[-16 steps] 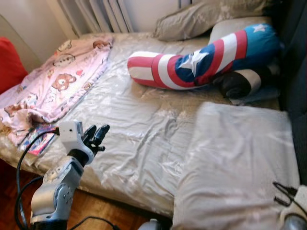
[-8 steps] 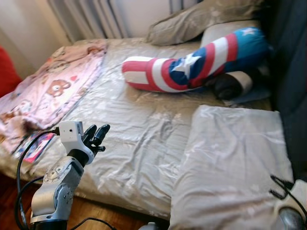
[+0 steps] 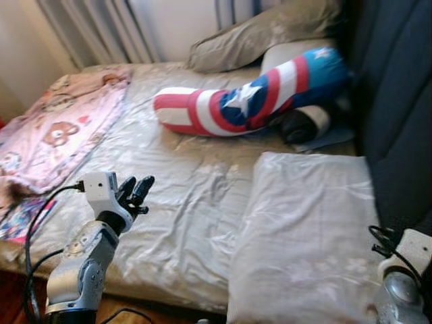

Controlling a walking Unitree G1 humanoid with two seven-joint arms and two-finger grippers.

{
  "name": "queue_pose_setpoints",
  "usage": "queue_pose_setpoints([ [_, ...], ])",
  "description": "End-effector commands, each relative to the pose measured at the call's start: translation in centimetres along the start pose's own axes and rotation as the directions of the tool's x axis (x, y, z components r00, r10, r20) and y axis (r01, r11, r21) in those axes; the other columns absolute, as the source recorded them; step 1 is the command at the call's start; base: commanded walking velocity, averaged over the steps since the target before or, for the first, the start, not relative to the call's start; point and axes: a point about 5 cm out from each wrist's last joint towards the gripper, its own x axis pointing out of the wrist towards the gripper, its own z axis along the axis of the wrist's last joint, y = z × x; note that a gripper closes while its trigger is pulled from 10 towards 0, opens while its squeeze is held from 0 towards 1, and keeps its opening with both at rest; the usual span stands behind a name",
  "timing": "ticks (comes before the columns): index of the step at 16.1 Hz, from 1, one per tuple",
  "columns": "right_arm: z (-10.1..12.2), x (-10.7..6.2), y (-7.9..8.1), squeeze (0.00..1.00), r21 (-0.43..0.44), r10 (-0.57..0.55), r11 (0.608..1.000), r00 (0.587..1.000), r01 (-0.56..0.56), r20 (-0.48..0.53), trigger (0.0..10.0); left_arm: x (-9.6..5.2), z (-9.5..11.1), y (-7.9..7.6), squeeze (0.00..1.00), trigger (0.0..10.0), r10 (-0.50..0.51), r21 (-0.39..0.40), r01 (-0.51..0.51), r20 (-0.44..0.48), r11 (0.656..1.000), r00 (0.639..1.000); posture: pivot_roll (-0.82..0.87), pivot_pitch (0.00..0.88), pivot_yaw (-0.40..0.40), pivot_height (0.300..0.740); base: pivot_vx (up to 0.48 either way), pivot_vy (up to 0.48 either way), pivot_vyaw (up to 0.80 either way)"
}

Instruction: Clean up the room

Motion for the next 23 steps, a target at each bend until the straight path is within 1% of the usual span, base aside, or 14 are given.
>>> queue_pose_setpoints([
  [1,-0.1,-0.5,1.0,0.6,-0.015,0.051,0.999,0.998,-0.051,0.024,10.0,0.1,0.0,0.4,0.0,10.0,0.018,0.016,-0.018,0.001,1.0,1.0,0.09,0.095,0.111,0.74,0.0,0.0,0.0],
  [2,0.3,-0.9,2.6,0.0,-0.005,0.149,0.989,0.986,-0.149,0.069,10.0,0.3,-0.1,0.2,0.0,10.0,0.017,0.01,-0.017,0.003,1.0,1.0,0.08,0.087,0.106,0.74,0.0,0.0,0.0],
  [3,0.6,-1.7,5.0,0.0,-0.024,0.299,0.954,0.948,-0.298,0.11,10.0,0.6,-0.6,0.3,0.0,10.0,0.024,0.001,-0.024,0.001,1.0,1.0,0.07,0.071,0.096,0.74,0.0,0.0,0.0],
  [4,0.7,-2.2,6.1,0.0,-0.046,0.364,0.932,0.924,-0.361,0.12,10.0,0.7,-0.8,0.4,0.0,10.0,0.029,0.0,-0.029,0.0,1.0,1.0,0.07,0.068,0.094,0.74,0.0,0.0,0.0],
  [5,0.9,-3.2,8.0,0.0,-0.085,0.473,0.881,0.871,-0.465,0.137,10.0,0.8,-1.3,0.5,0.0,10.0,0.036,0.015,-0.036,-0.004,0.999,0.999,0.06,0.06,0.088,0.74,0.0,0.0,0.0],
  [7,1.2,-4.4,9.9,0.0,-0.104,0.569,0.822,0.808,-0.56,0.153,10.0,1.1,-3.0,0.8,0.0,10.0,0.082,0.036,-0.081,-0.02,0.996,0.996,0.04,0.027,0.058,0.74,0.0,0.0,0.0],
  [9,2.0,-3.6,9.7,0.0,-0.071,0.561,0.827,0.811,-0.558,0.168,10.0,0.5,-6.5,1.2,0.0,10.0,0.121,0.08,-0.113,-0.103,0.99,0.987,0.01,0.0,0.042,0.74,0.0,0.0,0.0],
  [11,2.2,-3.4,9.8,0.0,-0.076,0.567,0.823,0.807,-0.563,0.161,10.0,0.3,-7.7,1.2,0.0,10.0,0.119,0.107,-0.105,-0.138,0.989,0.983,0.01,0.0,0.037,0.74,0.0,0.0,0.0],
  [13,0.8,-2.7,9.9,0.0,-0.072,0.545,0.838,0.835,-0.54,0.076,10.0,-0.1,-11.0,1.9,0.0,10.0,0.178,0.134,-0.147,-0.256,0.98,0.95,0.02,0.0,0.021,0.74,0.0,0.0,0.0],
  [14,0.3,-2.6,9.9,0.0,-0.081,0.536,0.843,0.843,-0.531,0.051,10.0,-0.2,-11.6,1.9,0.0,10.0,0.18,0.159,-0.14,-0.28,0.977,0.943,0.02,0.0,0.021,0.74,0.0,0.0,0.0],
  [15,-1.2,-2.9,10.1,0.0,-0.072,0.531,0.844,0.847,-0.531,-0.018,10.0,-0.5,-12.8,2.1,0.0,10.0,0.198,0.101,-0.174,-0.315,0.979,0.928,0.01,0.0,0.016,0.74,0.0,0.0,0.0],
  [18,-4.4,-3.5,9.5,0.0,-0.064,0.507,0.851,0.846,-0.522,-0.164,10.0,-1.4,-15.0,2.0,0.0,10.0,0.196,0.138,-0.152,-0.416,0.979,0.888,0.02,0.0,0.011,0.74,0.0,0.0,0.0],
  [20,-8.2,-4.9,8.0,0.0,-0.083,0.451,0.86,0.826,-0.504,-0.339,10.0,-2.8,-17.2,2.1,0.0,10.0,0.233,0.172,-0.166,-0.528,0.971,0.816,0.01,0.0,0.009,0.74,0.0,0.0,0.0],
  [23,-9.9,-5.6,7.2,0.0,-0.07,0.412,0.875,0.811,-0.48,-0.416,10.0,-4.5,-18.6,2.7,0.0,10.0,0.275,0.197,-0.194,-0.607,0.961,0.745,-0.01,0.0,0.019,0.74,0.0,0.0,0.0],
])
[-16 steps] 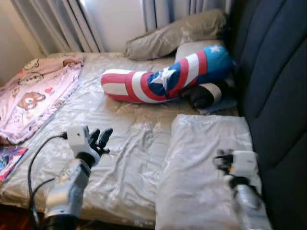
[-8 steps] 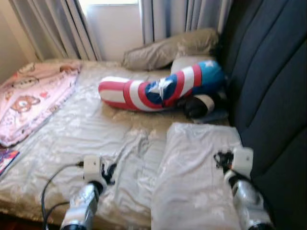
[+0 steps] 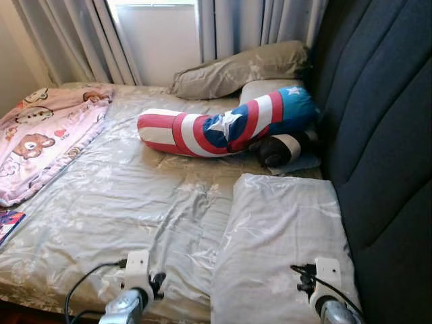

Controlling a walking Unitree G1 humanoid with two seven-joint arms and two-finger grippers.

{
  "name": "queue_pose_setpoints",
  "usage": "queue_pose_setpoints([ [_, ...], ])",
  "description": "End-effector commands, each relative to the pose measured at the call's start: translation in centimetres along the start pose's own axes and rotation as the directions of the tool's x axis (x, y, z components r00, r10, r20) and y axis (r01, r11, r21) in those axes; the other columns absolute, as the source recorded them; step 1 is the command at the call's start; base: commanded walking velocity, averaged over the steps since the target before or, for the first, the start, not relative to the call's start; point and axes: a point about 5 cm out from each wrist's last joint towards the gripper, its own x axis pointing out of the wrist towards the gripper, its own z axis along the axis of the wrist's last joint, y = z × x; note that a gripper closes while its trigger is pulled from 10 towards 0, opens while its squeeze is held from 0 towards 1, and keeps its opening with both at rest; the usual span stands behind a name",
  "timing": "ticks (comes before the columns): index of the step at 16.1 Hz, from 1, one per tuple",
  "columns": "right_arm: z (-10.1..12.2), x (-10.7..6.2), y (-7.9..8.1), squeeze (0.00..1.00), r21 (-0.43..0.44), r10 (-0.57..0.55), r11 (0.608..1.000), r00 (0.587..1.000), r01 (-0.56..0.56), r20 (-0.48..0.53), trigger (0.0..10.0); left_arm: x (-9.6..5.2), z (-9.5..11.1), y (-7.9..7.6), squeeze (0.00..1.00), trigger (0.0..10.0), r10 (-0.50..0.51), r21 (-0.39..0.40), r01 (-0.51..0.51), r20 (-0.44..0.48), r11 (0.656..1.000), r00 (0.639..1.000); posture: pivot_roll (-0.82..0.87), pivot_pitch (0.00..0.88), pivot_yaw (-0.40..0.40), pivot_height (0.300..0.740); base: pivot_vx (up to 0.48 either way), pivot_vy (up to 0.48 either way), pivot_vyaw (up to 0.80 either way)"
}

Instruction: Clean up the room

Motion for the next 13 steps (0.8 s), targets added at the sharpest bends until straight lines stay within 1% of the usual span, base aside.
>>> queue_pose_setpoints([
  [1,-0.3,0.0,0.0,0.0,0.009,-0.003,1.0,1.0,0.003,-0.011,10.0,-0.1,-0.4,0.5,0.0,10.0,0.024,0.015,-0.023,-0.034,1.0,0.999,0.0,0.0,0.017,0.74,0.0,0.0,0.0],
  [3,-0.9,-0.2,-0.6,0.0,-0.005,-0.022,1.0,0.999,0.022,-0.044,10.0,-0.3,-1.5,0.8,0.0,10.0,0.047,0.012,-0.046,-0.075,0.999,0.996,0.0,0.0,0.016,0.74,0.0,0.0,0.0],
  [5,-0.9,-0.2,-0.5,0.0,-0.006,-0.025,1.0,0.999,0.024,-0.047,10.0,-0.6,-2.5,0.8,0.0,10.0,0.054,0.004,-0.053,-0.097,0.999,0.994,-0.01,0.0,0.01,0.74,0.0,0.0,0.0],
  [6,-1.3,-0.2,-0.5,0.0,-0.036,-0.027,0.999,0.997,0.024,-0.069,10.0,-0.7,-2.8,0.8,0.0,10.0,0.058,-0.001,-0.058,-0.108,0.998,0.993,0.0,0.0,0.007,0.74,0.0,0.0,0.0],
  [8,-2.1,-0.4,-0.3,0.0,-0.051,-0.018,0.999,0.995,0.013,-0.096,10.0,-0.9,-3.5,0.6,0.0,10.0,0.066,-0.034,-0.07,-0.125,0.997,0.99,0.0,0.0,-0.001,0.74,0.0,0.0,0.0],
  [9,-2.6,-0.6,-0.1,0.0,-0.052,-0.018,0.999,0.993,0.012,-0.117,10.0,-0.9,-3.9,0.5,0.0,10.0,0.064,-0.034,-0.069,-0.136,0.997,0.989,0.0,0.0,-0.007,0.74,0.0,0.0,0.0],
  [10,-2.8,-0.6,0.0,0.0,-0.075,-0.015,0.997,0.992,0.005,-0.129,10.0,-1.0,-4.1,0.4,0.0,10.0,0.062,-0.027,-0.067,-0.144,0.997,0.988,0.0,0.0,-0.006,0.74,0.0,0.0,0.0],
  [11,-2.9,-0.7,0.2,0.0,-0.085,-0.009,0.996,0.992,-0.002,-0.127,10.0,-1.0,-4.2,0.3,0.0,10.0,0.057,-0.019,-0.061,-0.148,0.998,0.987,0.0,0.0,-0.006,0.74,0.0,0.0,0.0],
  [13,-3.3,-0.8,0.7,0.0,-0.09,-0.001,0.996,0.991,-0.011,-0.13,10.0,-1.2,-4.6,0.3,0.0,10.0,0.055,-0.009,-0.057,-0.162,0.998,0.985,0.0,0.0,-0.004,0.74,0.0,0.0,0.8],
])
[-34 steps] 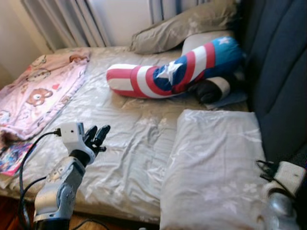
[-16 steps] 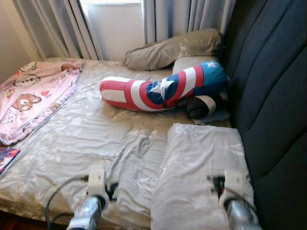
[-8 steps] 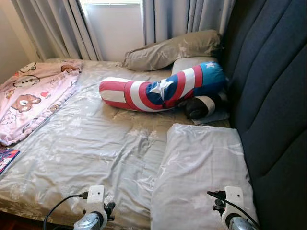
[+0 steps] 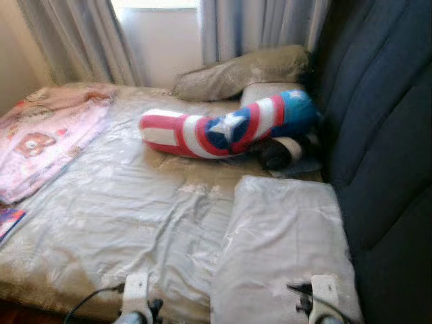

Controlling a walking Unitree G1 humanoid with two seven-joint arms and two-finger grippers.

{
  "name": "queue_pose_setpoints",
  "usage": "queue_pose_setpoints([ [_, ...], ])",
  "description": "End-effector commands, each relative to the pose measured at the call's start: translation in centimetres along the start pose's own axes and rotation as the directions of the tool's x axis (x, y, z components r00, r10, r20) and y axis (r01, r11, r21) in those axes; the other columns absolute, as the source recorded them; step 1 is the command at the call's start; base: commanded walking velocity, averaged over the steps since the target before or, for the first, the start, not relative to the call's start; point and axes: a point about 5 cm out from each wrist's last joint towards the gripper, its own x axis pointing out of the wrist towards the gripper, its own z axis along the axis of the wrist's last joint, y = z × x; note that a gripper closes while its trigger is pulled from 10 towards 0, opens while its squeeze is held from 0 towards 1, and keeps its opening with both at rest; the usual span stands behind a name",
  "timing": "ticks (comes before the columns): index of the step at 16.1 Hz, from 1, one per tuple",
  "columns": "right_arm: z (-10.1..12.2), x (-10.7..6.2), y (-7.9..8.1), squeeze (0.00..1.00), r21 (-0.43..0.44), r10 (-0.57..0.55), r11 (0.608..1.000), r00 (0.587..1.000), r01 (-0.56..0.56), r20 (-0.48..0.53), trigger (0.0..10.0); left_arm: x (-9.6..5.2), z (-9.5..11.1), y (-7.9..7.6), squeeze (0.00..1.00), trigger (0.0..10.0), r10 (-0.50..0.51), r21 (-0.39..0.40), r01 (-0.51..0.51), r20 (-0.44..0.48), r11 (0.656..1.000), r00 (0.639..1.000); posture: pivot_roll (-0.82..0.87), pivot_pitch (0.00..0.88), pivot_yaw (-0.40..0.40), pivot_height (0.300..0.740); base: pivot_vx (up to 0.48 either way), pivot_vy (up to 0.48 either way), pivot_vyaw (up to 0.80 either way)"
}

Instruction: Clean up the room

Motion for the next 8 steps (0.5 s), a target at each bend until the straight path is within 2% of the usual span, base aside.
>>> queue_pose_setpoints([
  [1,0.3,0.1,0.5,0.0,-0.003,0.012,1.0,1.0,-0.012,0.008,10.0,-0.2,-0.8,0.4,0.0,10.0,0.015,0.006,-0.015,-0.031,1.0,0.999,0.0,0.0,-0.004,0.74,0.0,0.0,0.8],
  [6,0.1,0.0,0.3,0.0,0.041,-0.009,0.999,1.0,0.008,0.005,10.0,-0.4,-1.4,0.9,0.0,10.0,0.03,0.012,-0.029,-0.053,0.999,0.998,-0.01,0.0,0.008,0.74,0.0,0.0,0.0],
  [8,0.1,0.0,0.4,0.0,0.021,-0.003,1.0,1.0,0.003,0.001,10.0,-0.5,-1.8,1.1,0.0,10.0,0.032,0.019,-0.031,-0.067,0.999,0.997,0.0,0.0,0.014,0.74,0.0,0.0,0.0],
])
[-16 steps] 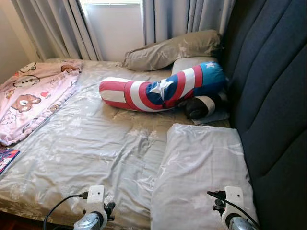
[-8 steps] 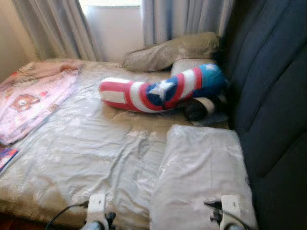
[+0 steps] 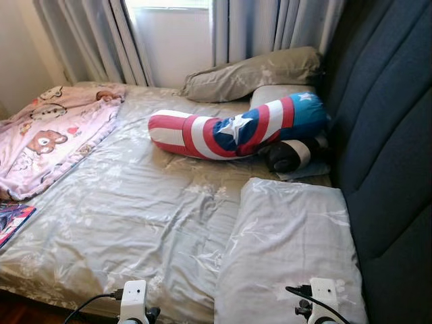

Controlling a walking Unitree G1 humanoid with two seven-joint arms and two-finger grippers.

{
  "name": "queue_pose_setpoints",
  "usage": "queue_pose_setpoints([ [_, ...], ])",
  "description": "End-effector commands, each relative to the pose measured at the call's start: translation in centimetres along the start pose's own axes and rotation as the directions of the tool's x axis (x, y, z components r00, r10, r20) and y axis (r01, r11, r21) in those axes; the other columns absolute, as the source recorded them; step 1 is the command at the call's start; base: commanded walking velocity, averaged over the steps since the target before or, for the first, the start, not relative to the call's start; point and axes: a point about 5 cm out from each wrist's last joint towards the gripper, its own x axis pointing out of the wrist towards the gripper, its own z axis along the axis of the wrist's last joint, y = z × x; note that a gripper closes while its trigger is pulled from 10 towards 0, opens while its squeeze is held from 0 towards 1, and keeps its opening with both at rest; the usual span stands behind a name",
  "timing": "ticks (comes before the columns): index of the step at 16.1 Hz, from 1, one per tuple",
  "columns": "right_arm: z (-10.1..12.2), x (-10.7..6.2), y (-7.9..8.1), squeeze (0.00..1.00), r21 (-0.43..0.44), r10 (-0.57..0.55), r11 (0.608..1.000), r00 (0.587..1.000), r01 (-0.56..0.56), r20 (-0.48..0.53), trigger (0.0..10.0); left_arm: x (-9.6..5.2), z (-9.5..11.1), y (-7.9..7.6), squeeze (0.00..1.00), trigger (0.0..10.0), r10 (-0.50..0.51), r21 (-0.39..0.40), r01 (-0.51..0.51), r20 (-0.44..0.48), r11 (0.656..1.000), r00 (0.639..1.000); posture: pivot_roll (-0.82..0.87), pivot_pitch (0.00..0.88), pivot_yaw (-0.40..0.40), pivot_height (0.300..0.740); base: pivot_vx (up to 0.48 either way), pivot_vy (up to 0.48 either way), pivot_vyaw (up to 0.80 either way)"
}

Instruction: Clean up the room

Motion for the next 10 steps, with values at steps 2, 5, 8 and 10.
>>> queue_pose_setpoints([
  [2,0.11,0.02,0.28,0.0,-0.018,0.002,1.0,1.0,-0.002,0.008,10.0,-0.17,-0.79,0.4,0.0,10.0,0.007,0.01,-0.006,-0.033,1.0,0.999,0.0,0.0,0.016,0.74,0.0,0.366,0.62],
  [5,0.02,-0.01,0.03,0.0,0.028,-0.014,1.0,1.0,0.014,0.006,10.0,-0.16,-0.73,0.46,0.0,10.0,0.004,0.015,-0.004,-0.032,1.0,0.999,0.0,0.0,0.017,0.74,0.0,0.0,0.27],
  [8,0.09,0.01,0.09,0.0,0.02,-0.008,1.0,1.0,0.008,0.008,10.0,-0.15,-0.69,0.45,0.0,10.0,0.004,0.015,-0.003,-0.032,1.0,0.999,0.0,0.0,0.016,0.74,0.0,0.0,0.0],
  [10,0.31,0.06,0.27,0.0,0.019,-0.002,1.0,1.0,0.002,0.014,10.0,-0.12,-0.57,0.41,0.0,10.0,0.003,0.01,-0.003,-0.029,1.0,1.0,0.0,0.0,0.016,0.74,0.0,0.0,0.0],
])
